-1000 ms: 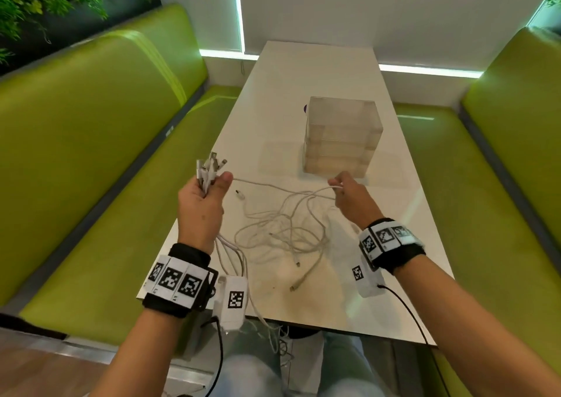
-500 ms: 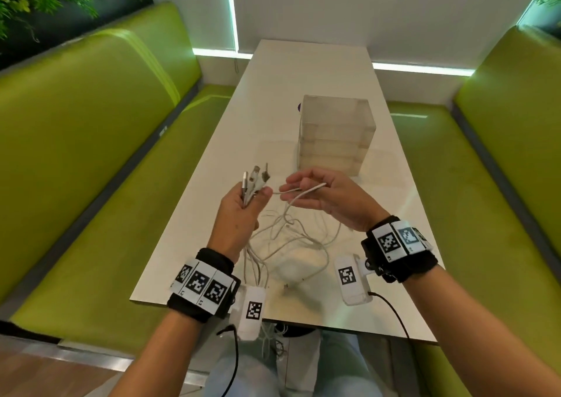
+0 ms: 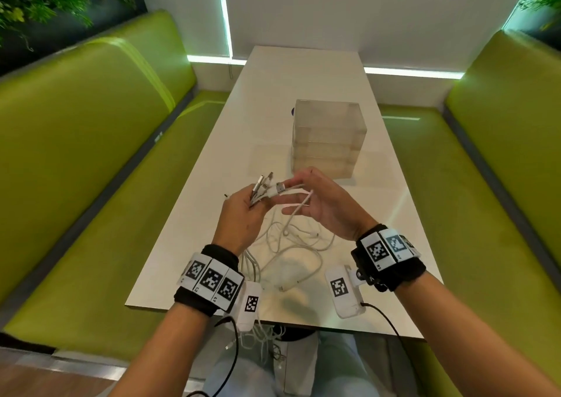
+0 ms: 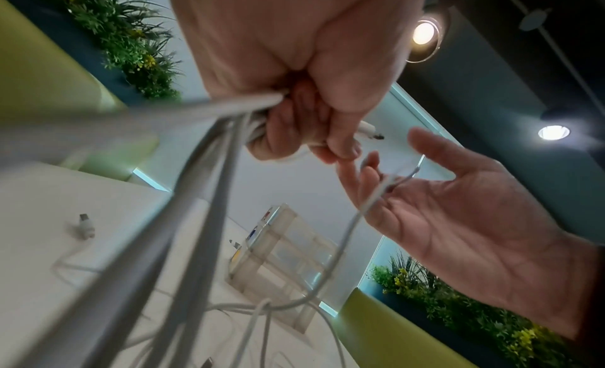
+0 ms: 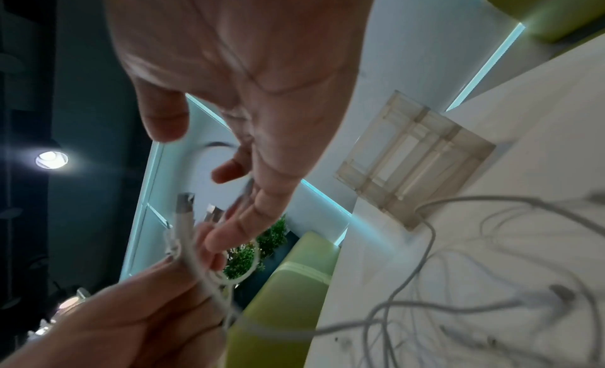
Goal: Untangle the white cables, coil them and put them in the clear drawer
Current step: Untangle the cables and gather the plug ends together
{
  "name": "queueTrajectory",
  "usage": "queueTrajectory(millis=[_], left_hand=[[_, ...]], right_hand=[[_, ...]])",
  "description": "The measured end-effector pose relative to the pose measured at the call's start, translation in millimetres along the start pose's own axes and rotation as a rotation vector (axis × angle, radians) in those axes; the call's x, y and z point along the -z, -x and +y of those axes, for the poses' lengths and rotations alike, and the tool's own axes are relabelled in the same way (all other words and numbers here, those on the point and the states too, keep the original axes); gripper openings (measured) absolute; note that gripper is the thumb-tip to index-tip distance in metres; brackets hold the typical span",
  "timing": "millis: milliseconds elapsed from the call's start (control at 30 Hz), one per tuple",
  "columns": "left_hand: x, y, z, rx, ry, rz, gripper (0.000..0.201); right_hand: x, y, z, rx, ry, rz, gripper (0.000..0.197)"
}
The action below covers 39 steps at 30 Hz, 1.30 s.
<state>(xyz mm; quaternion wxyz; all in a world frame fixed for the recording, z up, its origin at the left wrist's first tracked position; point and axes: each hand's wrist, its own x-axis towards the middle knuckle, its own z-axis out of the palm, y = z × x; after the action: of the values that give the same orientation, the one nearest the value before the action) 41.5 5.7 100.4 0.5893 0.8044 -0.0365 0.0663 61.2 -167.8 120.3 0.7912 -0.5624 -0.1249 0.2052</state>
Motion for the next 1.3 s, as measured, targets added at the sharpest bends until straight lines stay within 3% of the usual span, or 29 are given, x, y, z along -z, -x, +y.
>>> queueTrajectory(millis=[100, 167, 267, 367, 500, 633, 733, 967, 1133, 1300], left_hand=[[4.1, -2.5, -2.0, -0.011, -0.007, 0.137, 0.003], [9.1, -3.3, 0.1, -0.02, 0.049, 0.198, 0.006], [22.3, -5.4, 6.3, -0.04, 0.15, 0.325, 0.005], [42.3, -8.0, 14.0, -0.06, 0.263, 0.451, 0.006], [65.4, -3.9, 23.7, -0.109, 0.302, 0.506, 0.013], [71.2, 0.5, 30.9, -0.127, 0.344, 0.543, 0.015], [57.1, 1.1, 26.9, -0.109, 0.247, 0.427, 0.007], [10.8, 10.9, 6.0, 0.009, 0.137, 0.067, 0.025], [11.9, 16.3, 11.8, 0.025, 0.211, 0.073, 0.03], [19.5, 19.7, 19.7, 0.02, 0.212, 0.111, 0.017]], right_hand=[[-2.0, 5.2, 12.1, -0.067, 0.142, -0.013, 0.043], [-3.4, 8.4, 20.0, -0.098, 0.291, -0.078, 0.05], [-0.3, 6.1, 26.1, -0.091, 0.474, -0.063, 0.036], [17.5, -5.3, 31.2, -0.089, 0.828, 0.013, 0.02], [54.0, -23.9, 45.5, -0.105, 1.136, 0.056, 0.011], [71.1, -34.7, 44.0, -0.102, 1.129, 0.174, 0.018], [58.8, -36.1, 34.8, 0.029, 1.079, 0.184, 0.022], [-0.1, -13.6, 13.9, 0.039, 1.011, -0.272, 0.018], [-8.9, 17.5, 34.9, -0.182, 0.925, -0.314, 0.014], [-17.3, 45.7, 61.9, -0.413, 0.652, -0.296, 0.01]])
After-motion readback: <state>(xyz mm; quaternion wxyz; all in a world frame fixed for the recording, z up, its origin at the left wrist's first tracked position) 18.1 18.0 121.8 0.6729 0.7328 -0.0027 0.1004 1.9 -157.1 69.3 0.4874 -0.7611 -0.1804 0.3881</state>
